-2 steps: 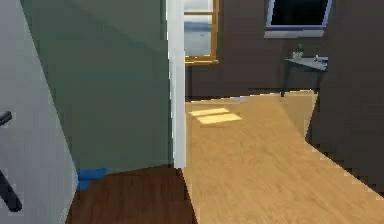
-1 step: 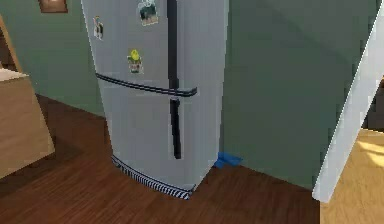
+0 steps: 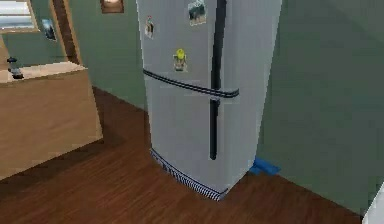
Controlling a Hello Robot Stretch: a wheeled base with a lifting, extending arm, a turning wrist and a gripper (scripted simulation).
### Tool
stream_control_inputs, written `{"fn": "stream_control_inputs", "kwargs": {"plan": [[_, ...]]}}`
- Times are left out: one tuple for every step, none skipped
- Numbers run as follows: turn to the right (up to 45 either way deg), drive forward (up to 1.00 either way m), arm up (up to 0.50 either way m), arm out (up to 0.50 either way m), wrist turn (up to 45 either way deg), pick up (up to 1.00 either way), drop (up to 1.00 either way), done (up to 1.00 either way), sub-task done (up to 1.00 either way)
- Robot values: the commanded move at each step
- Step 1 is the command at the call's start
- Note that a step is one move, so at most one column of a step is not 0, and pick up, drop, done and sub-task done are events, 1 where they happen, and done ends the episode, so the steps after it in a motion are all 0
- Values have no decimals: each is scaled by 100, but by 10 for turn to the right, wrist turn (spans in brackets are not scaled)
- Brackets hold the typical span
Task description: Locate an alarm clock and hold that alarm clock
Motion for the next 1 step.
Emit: {"fn": "stream_control_inputs", "kwargs": {"plan": [[0, 35, 0, 0, 0, 0, 0, 0, 0]]}}
